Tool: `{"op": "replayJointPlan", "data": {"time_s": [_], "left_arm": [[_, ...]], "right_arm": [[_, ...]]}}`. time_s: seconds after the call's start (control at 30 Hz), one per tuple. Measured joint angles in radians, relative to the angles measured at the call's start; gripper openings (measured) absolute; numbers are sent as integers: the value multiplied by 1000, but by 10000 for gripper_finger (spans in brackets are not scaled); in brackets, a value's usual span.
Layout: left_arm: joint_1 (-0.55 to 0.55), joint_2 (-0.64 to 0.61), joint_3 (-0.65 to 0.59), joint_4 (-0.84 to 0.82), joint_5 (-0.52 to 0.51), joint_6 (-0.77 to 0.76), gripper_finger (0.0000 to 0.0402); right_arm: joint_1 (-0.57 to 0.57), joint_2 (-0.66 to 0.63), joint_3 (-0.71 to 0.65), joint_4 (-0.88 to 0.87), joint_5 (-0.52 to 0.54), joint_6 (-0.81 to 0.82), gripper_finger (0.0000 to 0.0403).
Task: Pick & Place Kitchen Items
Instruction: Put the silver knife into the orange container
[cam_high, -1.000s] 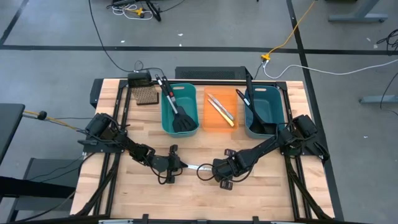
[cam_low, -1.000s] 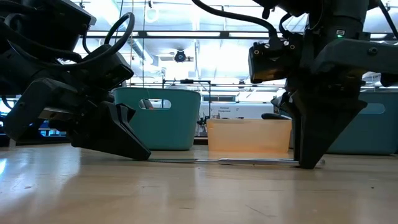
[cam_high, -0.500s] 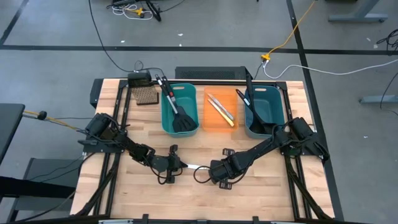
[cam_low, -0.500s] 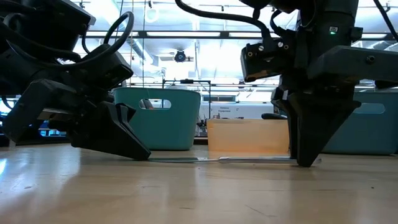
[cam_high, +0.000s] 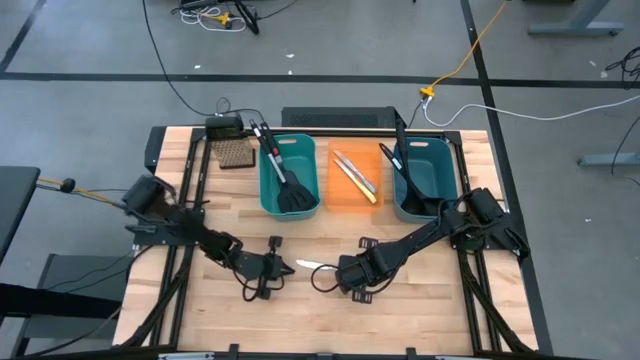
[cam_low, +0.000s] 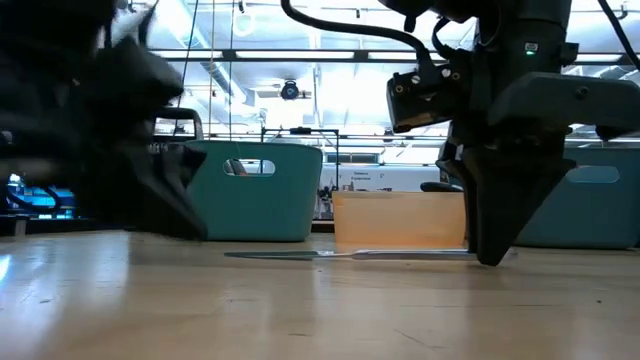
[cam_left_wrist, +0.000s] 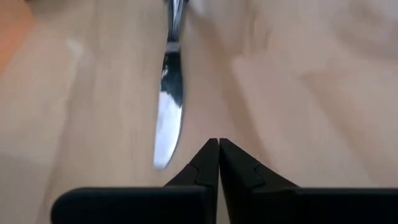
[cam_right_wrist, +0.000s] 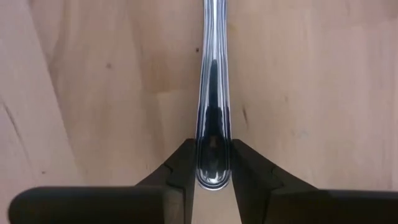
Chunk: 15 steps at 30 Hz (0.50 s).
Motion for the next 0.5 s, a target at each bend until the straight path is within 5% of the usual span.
{"op": "replayJointPlan", "data": {"time_s": [0.5], "left_arm": [[-105, -295, -3, -352, -224, 3, 8]], "right_arm": [[3, -14, 2, 26, 21, 22, 82]]}}
